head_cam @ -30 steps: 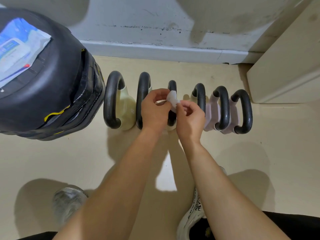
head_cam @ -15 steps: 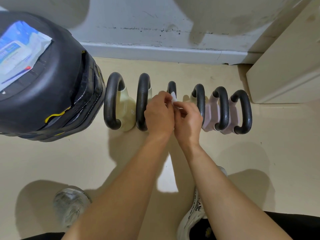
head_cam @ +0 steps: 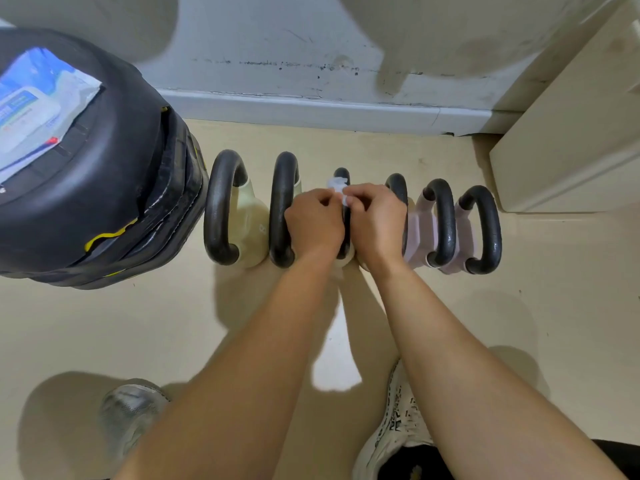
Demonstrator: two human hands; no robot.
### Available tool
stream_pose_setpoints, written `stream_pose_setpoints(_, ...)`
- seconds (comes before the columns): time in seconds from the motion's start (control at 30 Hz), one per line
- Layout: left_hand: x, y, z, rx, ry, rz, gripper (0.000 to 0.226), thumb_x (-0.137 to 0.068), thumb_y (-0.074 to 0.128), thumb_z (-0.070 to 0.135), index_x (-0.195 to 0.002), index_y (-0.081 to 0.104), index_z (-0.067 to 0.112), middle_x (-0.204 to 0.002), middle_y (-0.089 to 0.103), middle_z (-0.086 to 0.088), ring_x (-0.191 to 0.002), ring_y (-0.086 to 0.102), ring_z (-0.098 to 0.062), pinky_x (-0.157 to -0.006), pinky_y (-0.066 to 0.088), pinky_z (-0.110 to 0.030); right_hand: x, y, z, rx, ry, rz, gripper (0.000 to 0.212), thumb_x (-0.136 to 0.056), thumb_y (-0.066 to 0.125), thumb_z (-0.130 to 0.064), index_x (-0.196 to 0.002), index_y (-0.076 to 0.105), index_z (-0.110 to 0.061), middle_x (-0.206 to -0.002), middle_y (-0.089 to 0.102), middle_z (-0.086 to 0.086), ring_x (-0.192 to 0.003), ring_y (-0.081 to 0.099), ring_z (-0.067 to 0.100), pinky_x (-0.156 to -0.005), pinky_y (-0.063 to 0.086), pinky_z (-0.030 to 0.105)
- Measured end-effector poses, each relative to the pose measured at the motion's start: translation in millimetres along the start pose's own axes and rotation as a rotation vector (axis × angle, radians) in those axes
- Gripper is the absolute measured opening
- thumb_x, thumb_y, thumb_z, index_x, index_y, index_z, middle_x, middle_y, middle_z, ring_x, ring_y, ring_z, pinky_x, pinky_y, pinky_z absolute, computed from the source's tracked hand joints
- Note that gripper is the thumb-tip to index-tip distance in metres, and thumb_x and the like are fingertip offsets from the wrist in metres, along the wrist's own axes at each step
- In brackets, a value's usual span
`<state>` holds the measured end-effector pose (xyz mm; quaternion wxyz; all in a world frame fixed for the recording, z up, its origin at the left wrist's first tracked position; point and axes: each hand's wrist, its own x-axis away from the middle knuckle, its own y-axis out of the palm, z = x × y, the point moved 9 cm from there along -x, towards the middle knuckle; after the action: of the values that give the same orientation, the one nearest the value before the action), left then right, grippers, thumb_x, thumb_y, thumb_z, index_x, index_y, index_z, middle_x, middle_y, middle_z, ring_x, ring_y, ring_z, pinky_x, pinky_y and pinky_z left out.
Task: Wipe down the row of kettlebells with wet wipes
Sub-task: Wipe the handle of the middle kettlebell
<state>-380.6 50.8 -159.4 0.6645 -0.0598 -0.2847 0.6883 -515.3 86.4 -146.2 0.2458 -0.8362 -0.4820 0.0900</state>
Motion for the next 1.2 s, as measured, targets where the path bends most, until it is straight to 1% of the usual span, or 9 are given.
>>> stream_pose_setpoints(0.13, -14, 2, 8, -0.021, -0.037, 0.000, 0.034, -0.093, 0.057, 0.018, -0.060, 0.065, 0.021, -0.061, 0.063, 0.006, -0.054, 0.055, -0.007, -0.057, 0.041, -0.018, -16, -1, -2, 0.022, 0.040, -0.048, 0.018, -0.093, 0.062, -0.004, -0.094, 0.079, -0.010, -0.092, 0.076, 0.001, -0.088, 0.068, 0.012, -0.070, 0.043, 0.000)
stream_pose_setpoints(0.3, 12, -4, -7, -0.066, 0.051, -0.027, 0.020, -0.096, 0.060, 0.024, -0.085, 0.077, 0.019, -0.077, 0.073, 0.006, -0.071, 0.066, -0.007, -0.063, 0.044, -0.012, 16, -1, 3, 0.093, -0.084, -0.045, 0.026, -0.093, 0.058, 0.001, -0.087, 0.080, -0.012, -0.074, 0.068, -0.008, -0.079, 0.059, 0.009, -0.075, 0.043, 0.009)
stream_pose_setpoints(0.4, 5, -4, 2, -0.033, 0.098, -0.001, 0.016, -0.097, 0.060, 0.028, -0.094, 0.074, 0.020, -0.084, 0.071, 0.009, -0.082, 0.067, -0.008, -0.072, 0.047, -0.012, 7, 0, -6, 0.153, -0.186, -0.045, 0.029, -0.094, 0.054, 0.003, -0.088, 0.080, -0.008, -0.087, 0.073, 0.007, -0.080, 0.059, 0.009, -0.075, 0.043, 0.011)
stream_pose_setpoints(0.5, -12, -1, 22, -0.068, 0.179, 0.011, 0.019, -0.097, 0.056, 0.025, -0.082, 0.066, 0.021, -0.079, 0.066, 0.010, -0.080, 0.065, -0.011, -0.075, 0.053, -0.023, -2, 7, -15, 0.161, -0.244, -0.121, 0.035, -0.095, 0.046, -0.001, -0.104, 0.079, -0.008, -0.109, 0.072, 0.009, -0.095, 0.060, 0.008, -0.085, 0.041, 0.004)
stream_pose_setpoints(0.6, -29, 7, 45, -0.185, 0.331, -0.033, 0.026, -0.096, 0.052, 0.018, -0.079, 0.070, 0.007, -0.086, 0.071, -0.006, -0.085, 0.066, -0.024, -0.081, 0.053, -0.042, -12, 11, -22, 0.150, -0.278, -0.258, 0.042, -0.098, 0.039, -0.003, -0.117, 0.075, -0.013, -0.116, 0.074, 0.007, -0.106, 0.062, 0.015, -0.094, 0.048, 0.024)
stream_pose_setpoints(0.77, -65, 24, 66, -0.624, 0.493, -0.138, 0.018, -0.094, 0.050, 0.009, -0.093, 0.067, 0.015, -0.096, 0.066, -0.006, -0.093, 0.062, -0.026, -0.072, 0.038, -0.025, -51, 29, -15, 0.506, -0.266, -0.526, 0.052, -0.102, 0.040, -0.006, -0.144, 0.057, -0.031, -0.139, 0.065, 0.009, -0.129, 0.056, 0.033, -0.101, 0.046, 0.037)
stream_pose_setpoints(1.0, -106, 66, 67, -0.931, 0.465, -0.437, 0.028, -0.083, 0.052, -0.006, -0.099, 0.069, 0.009, -0.101, 0.066, -0.012, -0.091, 0.064, -0.031, -0.076, 0.052, -0.035, -109, 44, -8, 0.701, -0.327, -0.693, 0.039, -0.094, 0.070, -0.009, -0.130, 0.071, -0.022, -0.126, 0.074, 0.004, -0.119, 0.067, 0.021, -0.089, 0.041, 0.018)
stream_pose_setpoints(1.1, -116, 78, 60, -1.014, 0.473, -0.530, 0.018, -0.086, 0.059, 0.000, -0.097, 0.069, 0.009, -0.095, 0.068, -0.011, -0.088, 0.066, -0.029, -0.076, 0.053, -0.034, -118, 54, -5, 0.715, -0.314, -0.742, 0.031, -0.089, 0.069, -0.003, -0.112, 0.079, -0.022, -0.105, 0.079, 0.003, -0.105, 0.071, 0.022, -0.095, 0.052, 0.028)
stream_pose_setpoints(1.2, -120, 84, 55, -1.067, 0.441, -0.586, 0.006, -0.084, 0.069, 0.004, -0.084, 0.068, 0.010, -0.078, 0.066, -0.006, -0.073, 0.063, -0.022, -0.069, 0.052, -0.033, -123, 67, 3, 0.757, -0.287, -0.794, 0.023, -0.086, 0.071, -0.006, -0.101, 0.081, -0.021, -0.103, 0.078, 0.006, -0.101, 0.069, 0.028, -0.095, 0.054, 0.039)
